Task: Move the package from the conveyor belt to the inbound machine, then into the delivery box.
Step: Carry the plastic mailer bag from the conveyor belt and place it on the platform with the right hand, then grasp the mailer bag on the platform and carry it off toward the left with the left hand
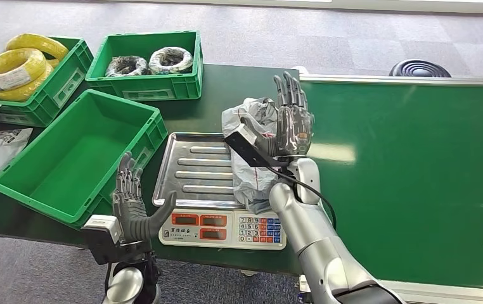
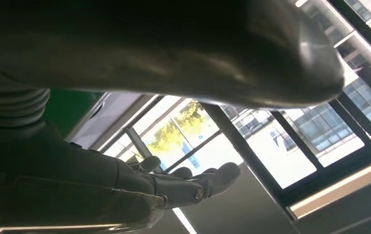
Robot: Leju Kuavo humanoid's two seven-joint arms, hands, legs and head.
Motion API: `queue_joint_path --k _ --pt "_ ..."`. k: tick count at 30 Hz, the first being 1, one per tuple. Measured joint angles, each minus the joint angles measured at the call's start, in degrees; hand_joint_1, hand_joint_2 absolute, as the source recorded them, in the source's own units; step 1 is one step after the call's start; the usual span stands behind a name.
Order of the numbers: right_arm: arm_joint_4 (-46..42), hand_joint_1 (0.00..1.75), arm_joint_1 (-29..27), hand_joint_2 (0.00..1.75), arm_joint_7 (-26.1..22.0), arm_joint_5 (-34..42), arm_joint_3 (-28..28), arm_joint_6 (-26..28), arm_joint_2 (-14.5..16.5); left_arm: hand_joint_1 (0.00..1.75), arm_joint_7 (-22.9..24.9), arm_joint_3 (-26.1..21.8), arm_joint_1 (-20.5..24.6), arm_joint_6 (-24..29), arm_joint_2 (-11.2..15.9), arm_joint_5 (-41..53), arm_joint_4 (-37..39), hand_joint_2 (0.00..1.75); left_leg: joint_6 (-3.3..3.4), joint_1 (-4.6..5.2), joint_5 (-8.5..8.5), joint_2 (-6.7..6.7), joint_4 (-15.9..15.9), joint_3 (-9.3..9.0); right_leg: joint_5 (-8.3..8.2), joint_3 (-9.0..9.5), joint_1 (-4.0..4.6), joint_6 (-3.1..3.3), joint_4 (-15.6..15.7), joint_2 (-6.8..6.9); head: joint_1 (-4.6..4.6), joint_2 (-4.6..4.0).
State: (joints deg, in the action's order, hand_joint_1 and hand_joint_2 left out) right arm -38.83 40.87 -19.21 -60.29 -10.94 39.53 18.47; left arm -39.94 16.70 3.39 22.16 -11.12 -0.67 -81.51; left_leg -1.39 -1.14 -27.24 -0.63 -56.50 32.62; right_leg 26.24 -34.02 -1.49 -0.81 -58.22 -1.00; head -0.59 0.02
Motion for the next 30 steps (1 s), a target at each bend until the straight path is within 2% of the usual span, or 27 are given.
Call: queue_joint_path --k 5,9,11,14,17,20,23,26,30 --pt "-14.3 0.0 -4.6 0.0 -2.0 1.95 2.13 0.16 -0.04 0.0 0.41 -0.54 -0.19 -0.29 -0.08 1.0 -0.34 1.75 0.0 0.01 0.0 0.0 0.0 0.0 0.0 0.0 -0.01 0.0 0.01 0.01 0.0 0.0" --pt "-29.81 0.0 -10.39 0.0 -10.23 5.68 5.48 0.19 0.7 0.0 0.87 -0.85 -0.49 -0.8 -0.09 2.15 -0.93 1.75 0.01 0.01 -0.02 -0.07 -0.01 0.01 0.01 0.0 -0.01 -0.01 0.02 0.06 -0.01 0.0" --pt "-37.2 0.0 -13.15 0.0 -12.9 7.94 7.15 0.19 1.04 0.0 0.73 -0.95 -0.57 0.05 -0.08 3.31 -1.49 1.75 0.01 0.01 -0.03 -0.02 0.0 0.02 0.01 -0.03 -0.01 -0.01 0.02 0.05 -0.02 0.0" --pt "-47.67 0.0 -17.47 0.0 -14.78 12.75 9.41 0.18 1.27 0.0 0.13 -0.96 -0.25 5.72 0.26 8.28 -5.45 1.75 0.01 0.01 -0.03 -0.05 0.0 0.04 0.03 -0.04 -0.01 -0.02 0.03 0.06 -0.01 0.0" --pt "-55.21 0.0 -21.87 0.0 -16.21 18.63 11.37 0.15 1.31 0.0 0.72 -0.85 2.27 10.54 0.93 15.01 -11.15 1.75 0.02 0.01 -0.04 -0.05 0.0 0.01 0.03 -0.02 -0.01 -0.03 0.04 0.08 -0.01 0.0" --pt "-57.69 0.0 -24.84 0.0 -17.6 24.08 13.07 0.13 1.38 0.0 6.37 -0.3 8.31 9.01 1.07 23.34 -13.57 1.75 0.04 0.01 0.0 -0.09 0.0 -0.02 0.01 0.04 -0.01 -0.04 0.05 0.11 -0.01 0.0" --pt "-57.87 0.0 -26.11 0.0 -17.85 27.09 14.7 0.11 1.42 0.0 14.79 1.58 17.72 3.77 1.17 32.38 -11.55 1.75 0.06 0.01 0.12 -0.13 -0.03 -0.04 -0.11 0.06 -0.02 -0.12 0.05 0.14 -0.02 0.0" --pt "-57.62 0.0 -26.15 0.0 -17.56 27.68 16.33 0.1 1.42 0.0 22.44 6.11 28.23 -3.44 0.13 42.75 -3.6 1.75 0.11 0.03 0.2 -0.19 -0.11 -0.02 -0.21 0.12 -0.04 -0.22 0.05 0.16 -0.01 0.0" --pt "-57.54 0.0 -26.07 0.0 -17.28 27.55 18.06 0.1 1.42 0.0 25.98 13.7 38.3 -8.35 -2.92 51.37 9.62 1.75 0.14 0.09 0.2 -0.05 -0.19 0.03 -0.3 0.07 -0.12 -0.29 0.05 0.07 0.0 0.0"
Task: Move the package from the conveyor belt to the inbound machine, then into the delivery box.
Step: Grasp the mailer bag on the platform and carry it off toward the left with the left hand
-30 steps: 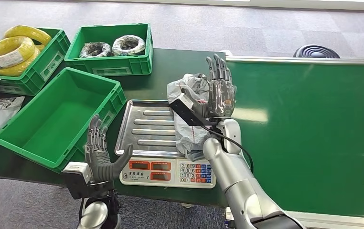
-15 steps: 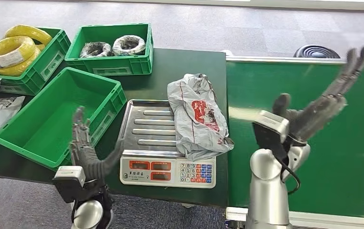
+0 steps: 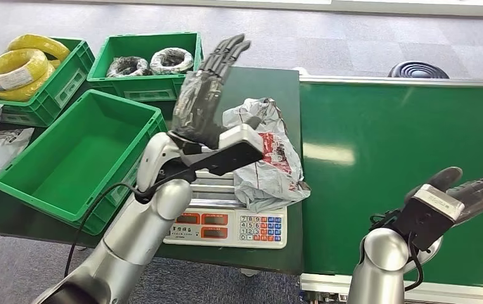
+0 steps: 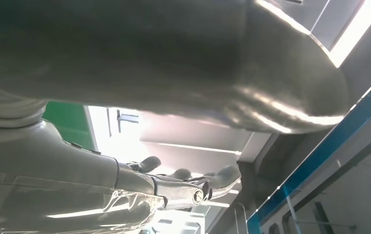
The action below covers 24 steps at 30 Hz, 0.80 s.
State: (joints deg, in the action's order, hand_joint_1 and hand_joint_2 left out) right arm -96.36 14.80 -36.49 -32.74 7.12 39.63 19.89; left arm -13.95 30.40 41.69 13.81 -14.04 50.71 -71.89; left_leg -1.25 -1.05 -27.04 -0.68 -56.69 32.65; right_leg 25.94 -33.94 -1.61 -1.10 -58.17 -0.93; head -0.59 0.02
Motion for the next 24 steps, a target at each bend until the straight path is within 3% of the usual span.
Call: queue_joint_path --k 4,9,16,24 --pt "-0.34 0.0 -0.5 0.0 -0.29 0.68 1.2 0.0 0.0 0.0 0.94 5.79 5.59 -1.24 -3.23 4.63 12.57 1.75 0.03 0.02 -0.05 0.02 -0.03 0.03 0.01 -0.07 -0.02 -0.01 0.02 -0.05 -0.02 0.0" --pt "-1.38 0.0 -1.9 0.0 -0.68 1.19 2.03 0.0 0.0 0.0 1.67 12.88 8.42 -2.94 -5.27 6.7 24.43 1.75 0.03 0.01 -0.1 0.1 0.0 0.07 0.02 -0.13 -0.02 -0.02 0.02 -0.1 -0.03 0.0" --pt "-2.02 0.0 -2.97 0.0 -0.51 1.03 2.27 0.0 0.0 0.0 0.32 20.24 9.66 -8.51 -5.85 7.9 37.17 1.75 0.03 0.01 -0.08 0.09 0.02 0.07 0.02 -0.09 -0.01 -0.02 0.01 -0.1 -0.01 0.0" --pt "-2.44 0.0 -3.69 0.0 -0.92 1.67 1.07 0.0 0.0 0.0 -1.34 22.84 9.78 -10.95 -5.39 8.83 47.04 1.75 0.03 0.01 -0.08 0.05 0.02 0.07 0.03 -0.06 -0.01 -0.02 0.01 -0.08 -0.01 0.0"
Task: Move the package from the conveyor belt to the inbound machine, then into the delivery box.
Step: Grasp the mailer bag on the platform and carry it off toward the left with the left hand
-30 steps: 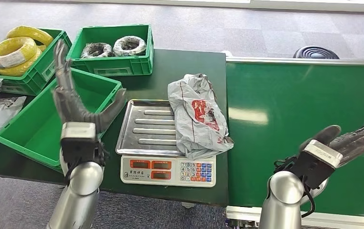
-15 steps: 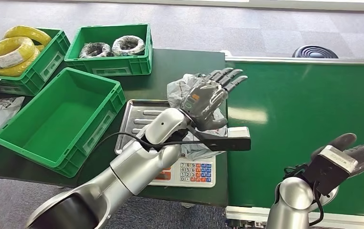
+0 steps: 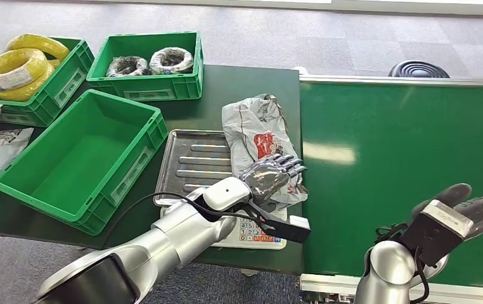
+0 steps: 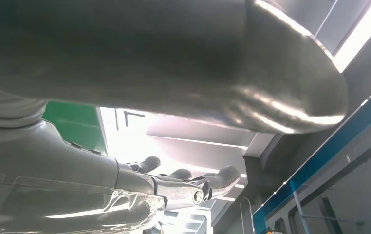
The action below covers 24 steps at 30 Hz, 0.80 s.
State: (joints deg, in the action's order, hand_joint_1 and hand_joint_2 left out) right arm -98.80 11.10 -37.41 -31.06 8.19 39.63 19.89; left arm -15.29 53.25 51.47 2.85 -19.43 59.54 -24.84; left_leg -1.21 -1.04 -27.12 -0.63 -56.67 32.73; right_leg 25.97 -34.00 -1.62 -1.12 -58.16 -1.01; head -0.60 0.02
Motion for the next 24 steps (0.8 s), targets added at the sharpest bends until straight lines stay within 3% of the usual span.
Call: queue_joint_path --k 21,24 --pt "-1.81 0.0 -0.18 0.0 1.39 -1.25 -1.35 0.0 0.0 0.0 -0.01 0.18 1.09 0.24 0.26 0.02 3.14 1.75 0.0 0.0 0.0 0.0 0.0 -0.11 0.0 0.13 0.0 -0.01 0.0 0.01 -0.01 0.0" --pt "-1.91 0.0 -0.18 0.0 1.39 -1.27 -1.37 0.0 0.0 1.24 -0.01 0.19 1.16 0.19 0.27 -0.01 3.33 1.75 0.0 0.0 0.0 -0.01 0.0 -0.11 0.0 0.14 0.0 -0.01 0.0 0.01 -0.01 0.0"
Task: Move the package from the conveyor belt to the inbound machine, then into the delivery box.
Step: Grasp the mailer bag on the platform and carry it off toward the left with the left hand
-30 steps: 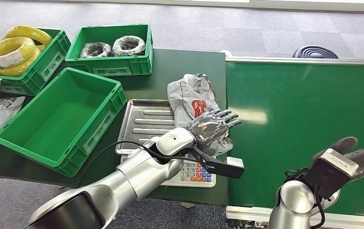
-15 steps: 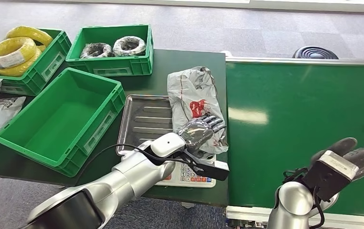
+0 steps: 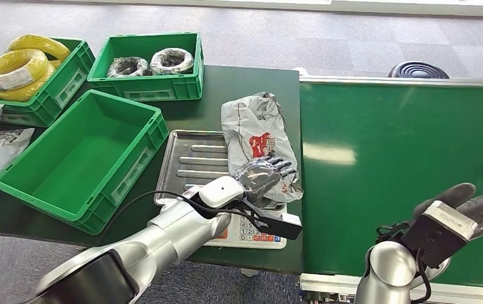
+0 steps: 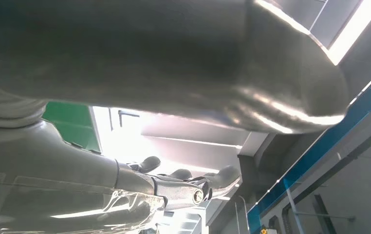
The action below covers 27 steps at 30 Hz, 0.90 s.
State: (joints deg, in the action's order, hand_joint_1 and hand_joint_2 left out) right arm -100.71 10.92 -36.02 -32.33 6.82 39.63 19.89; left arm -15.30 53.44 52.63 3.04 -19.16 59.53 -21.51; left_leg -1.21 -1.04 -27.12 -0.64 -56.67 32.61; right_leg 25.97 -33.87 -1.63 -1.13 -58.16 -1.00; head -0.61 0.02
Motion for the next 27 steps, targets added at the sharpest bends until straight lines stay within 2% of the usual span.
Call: queue_joint_path --k 1,2,20,24,27 --pt "-0.1 0.0 0.03 0.0 0.18 -0.25 -0.07 0.0 0.0 1.67 -0.16 -0.04 0.05 -0.15 0.02 -0.32 0.1 1.75 0.0 0.0 0.0 0.0 0.0 0.0 0.0 0.0 0.0 0.0 0.0 0.0 0.0 0.0" --pt "-0.19 0.0 0.07 0.0 0.39 -0.52 -0.14 0.0 0.0 1.7 -0.37 -0.09 0.09 -0.31 0.03 -0.69 0.16 1.75 0.0 0.0 0.0 -0.01 0.0 0.01 0.0 -0.01 0.0 0.0 0.0 0.0 0.01 0.0" --pt "-0.27 0.0 0.86 0.0 0.6 -0.96 -0.65 -0.02 0.0 1.73 -5.07 -4.65 0.38 1.31 0.07 -6.62 -0.96 1.75 0.0 0.0 0.01 -0.01 0.0 0.05 0.0 -0.05 0.0 0.0 -0.01 0.0 0.0 0.0" --pt "-0.25 0.0 0.84 0.0 0.89 -1.2 -0.79 -0.02 0.0 1.74 -7.72 -8.59 0.39 5.67 0.53 -12.79 -4.44 1.75 0.0 0.0 0.01 -0.01 0.0 0.08 0.0 -0.08 0.0 0.0 -0.01 0.0 0.01 0.0" --pt "-0.11 0.0 0.8 0.0 1.08 -1.03 -0.77 -0.02 0.0 1.75 -8.76 -14.6 0.18 8.06 1.87 -20.47 -11.69 1.75 0.0 0.0 0.01 0.03 0.0 0.1 -0.01 -0.12 0.0 0.0 -0.02 -0.01 0.0 0.0"
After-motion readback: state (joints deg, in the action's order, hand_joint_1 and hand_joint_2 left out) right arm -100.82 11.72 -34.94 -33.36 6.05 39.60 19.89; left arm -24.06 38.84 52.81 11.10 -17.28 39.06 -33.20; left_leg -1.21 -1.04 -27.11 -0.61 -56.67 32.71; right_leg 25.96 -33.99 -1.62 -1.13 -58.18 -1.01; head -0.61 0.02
